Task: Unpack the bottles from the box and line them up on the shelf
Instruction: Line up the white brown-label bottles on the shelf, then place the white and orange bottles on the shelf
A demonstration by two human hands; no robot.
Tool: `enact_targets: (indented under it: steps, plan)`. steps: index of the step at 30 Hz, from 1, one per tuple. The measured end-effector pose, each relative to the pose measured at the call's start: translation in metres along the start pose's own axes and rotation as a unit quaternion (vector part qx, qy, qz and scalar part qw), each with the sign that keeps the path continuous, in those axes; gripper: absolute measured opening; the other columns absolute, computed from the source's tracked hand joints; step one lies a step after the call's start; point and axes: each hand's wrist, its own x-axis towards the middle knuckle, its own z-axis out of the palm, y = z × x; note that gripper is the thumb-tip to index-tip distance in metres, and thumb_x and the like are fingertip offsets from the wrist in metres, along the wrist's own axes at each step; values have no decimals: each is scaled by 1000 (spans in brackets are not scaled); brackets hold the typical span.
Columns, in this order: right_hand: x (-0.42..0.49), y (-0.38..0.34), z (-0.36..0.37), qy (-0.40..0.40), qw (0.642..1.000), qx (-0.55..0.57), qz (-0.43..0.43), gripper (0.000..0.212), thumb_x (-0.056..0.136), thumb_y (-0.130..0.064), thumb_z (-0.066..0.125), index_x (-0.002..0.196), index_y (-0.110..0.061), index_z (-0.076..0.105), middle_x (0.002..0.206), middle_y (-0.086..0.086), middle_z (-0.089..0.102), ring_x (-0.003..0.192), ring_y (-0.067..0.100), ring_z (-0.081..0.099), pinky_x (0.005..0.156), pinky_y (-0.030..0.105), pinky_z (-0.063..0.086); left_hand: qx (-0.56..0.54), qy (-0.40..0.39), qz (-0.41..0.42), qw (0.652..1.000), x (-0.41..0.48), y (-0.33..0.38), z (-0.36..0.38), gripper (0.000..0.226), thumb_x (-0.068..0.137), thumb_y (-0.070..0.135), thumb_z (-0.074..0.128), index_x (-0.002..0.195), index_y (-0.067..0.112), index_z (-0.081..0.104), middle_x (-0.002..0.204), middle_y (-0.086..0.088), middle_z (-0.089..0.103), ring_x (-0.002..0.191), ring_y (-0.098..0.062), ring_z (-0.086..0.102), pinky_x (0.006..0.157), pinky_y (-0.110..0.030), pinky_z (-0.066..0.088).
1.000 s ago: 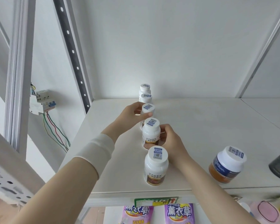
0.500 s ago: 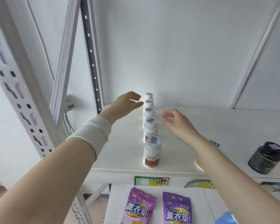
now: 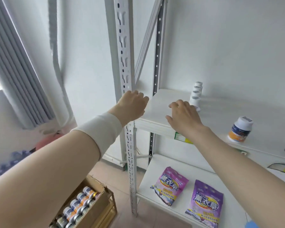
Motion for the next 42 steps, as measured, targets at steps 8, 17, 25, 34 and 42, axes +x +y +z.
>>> enact_targets:
  steps: [8,17,25,34,42]
  plan:
    - [-4,-143,34,-15,991,-10,-135,40,96,-29,39,129,-7,43,131,12,45,121,30,42,100,37,32,32,-84,-74,993,-122,-86,54,34,97,27,43,129,14,46,123,-5,55,115,-23,51,90,-30,39]
    - [-11,-324,142,-103,958,2,-268,39,97,-27,38,131,-7,41,135,14,45,123,30,43,102,39,35,-33,-227,-146,962,-276,-146,198,34,98,20,42,130,10,45,127,-8,54,117,-25,52,95,-33,41]
    - [-16,-396,271,-246,901,-42,-355,33,96,-23,39,124,-8,44,129,13,49,120,29,45,101,38,35,-140,-366,-238,889,-353,-133,341,31,96,22,44,124,10,47,125,-10,55,115,-27,52,92,-36,41]
    - [4,-429,426,-408,814,-75,-407,39,88,-26,55,122,-7,50,122,13,54,113,30,51,92,40,42,-283,-490,-338,752,-377,-88,481,30,95,21,43,123,11,47,125,-9,54,117,-28,49,93,-36,40]
    - [19,-450,547,-466,767,-48,-437,50,93,-39,48,132,-9,38,137,10,43,129,27,37,105,34,32,-396,-489,-438,642,-385,-54,580,37,95,33,46,127,13,46,126,-7,54,120,-26,48,93,-35,42]
